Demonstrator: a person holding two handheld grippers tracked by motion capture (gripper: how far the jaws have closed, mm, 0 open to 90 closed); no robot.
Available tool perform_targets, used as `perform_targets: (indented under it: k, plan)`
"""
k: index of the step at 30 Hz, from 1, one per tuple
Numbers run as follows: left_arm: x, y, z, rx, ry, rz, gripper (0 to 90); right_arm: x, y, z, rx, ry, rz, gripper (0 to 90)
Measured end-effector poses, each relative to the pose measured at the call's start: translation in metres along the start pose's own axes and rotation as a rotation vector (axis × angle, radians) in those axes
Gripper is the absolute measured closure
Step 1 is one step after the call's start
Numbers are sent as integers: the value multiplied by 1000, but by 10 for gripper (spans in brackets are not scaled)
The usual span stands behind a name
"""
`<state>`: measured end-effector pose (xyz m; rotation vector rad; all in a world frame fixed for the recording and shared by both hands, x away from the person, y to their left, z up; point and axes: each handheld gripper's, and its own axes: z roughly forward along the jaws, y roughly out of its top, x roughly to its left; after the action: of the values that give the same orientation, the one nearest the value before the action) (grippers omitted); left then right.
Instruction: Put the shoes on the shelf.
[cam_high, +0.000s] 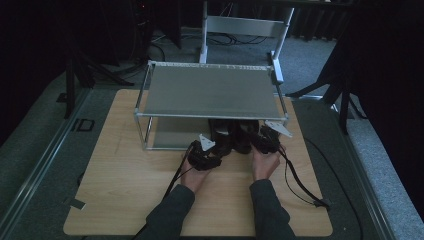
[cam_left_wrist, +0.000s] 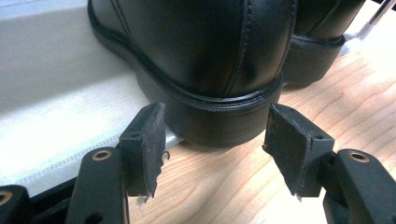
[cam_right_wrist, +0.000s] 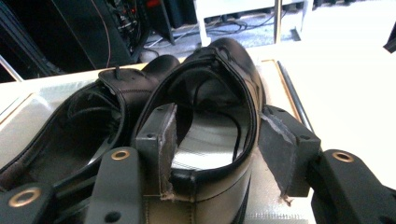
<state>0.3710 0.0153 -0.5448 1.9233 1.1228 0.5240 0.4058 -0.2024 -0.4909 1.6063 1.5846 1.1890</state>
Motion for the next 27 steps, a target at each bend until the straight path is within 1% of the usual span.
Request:
perform_targets:
  k: [3, 4, 5, 6, 7, 8, 9, 10, 11, 12, 13, 14, 15, 16, 17, 19, 21, 23, 25, 27]
  plan:
    - [-1, 1, 3, 5, 6, -6, 392, 1, 3, 2, 32, 9, 9, 503]
    - [-1, 1, 4, 7, 8, -8, 392, 2, 3, 2, 35, 3, 7, 513]
    - [-2, 1, 5, 8, 5, -11, 391, 3, 3, 0, 28, 3, 8, 502]
    - [-2, 1, 6, 9, 4, -11, 391, 4, 3, -2, 10, 22, 7, 482]
    - [-3, 1, 7, 8, 1, -13, 391, 5, 2, -4, -10, 56, 2, 454]
    - [-4, 1, 7, 11, 3, -13, 392, 6, 0, -5, -19, 83, -11, 424]
    - [-5, 1, 8, 13, 6, -12, 390, 8, -2, -6, -23, 89, -31, 385]
    - [-5, 1, 9, 15, 10, -12, 384, 10, -4, -7, -28, 81, -49, 365]
    - [-6, 1, 9, 15, 12, -14, 383, 11, -6, -7, -36, 86, -68, 347]
    - [-6, 1, 9, 16, 11, -16, 382, 12, -7, -6, -27, 65, -92, 300]
    - [-6, 1, 9, 16, 11, -16, 381, 12, -8, -3, -10, 16, -105, 258]
    - [-6, 1, 9, 15, 11, -16, 381, 11, -9, -1, 0, 4, -97, 224]
    - [-6, 1, 9, 14, 11, -17, 380, 12, -11, 1, 15, 3, -96, 186]
    - [-5, 1, 9, 14, 10, -16, 377, 13, -13, 4, 24, -6, -107, 152]
    - [-5, 1, 9, 12, 7, -22, 373, 13, -15, 7, 34, -10, -113, 135]
    - [-5, 1, 10, 12, 8, -24, 369, 13, -20, 15, 82, -9, -119, 116]
    - [-6, 0, 10, 11, 9, -23, 368, 13, -26, 23, 123, -15, -140, 130]
    - [-6, 0, 10, 6, 9, -29, 365, 14, -28, 25, 128, -2, -151, 169]
    - [-6, 1, 11, 7, 10, -28, 358, 14, -26, 23, 133, -3, -140, 205]
    - [-6, 1, 11, 7, 11, -28, 358, 15, -27, 21, 130, -11, -174, 225]
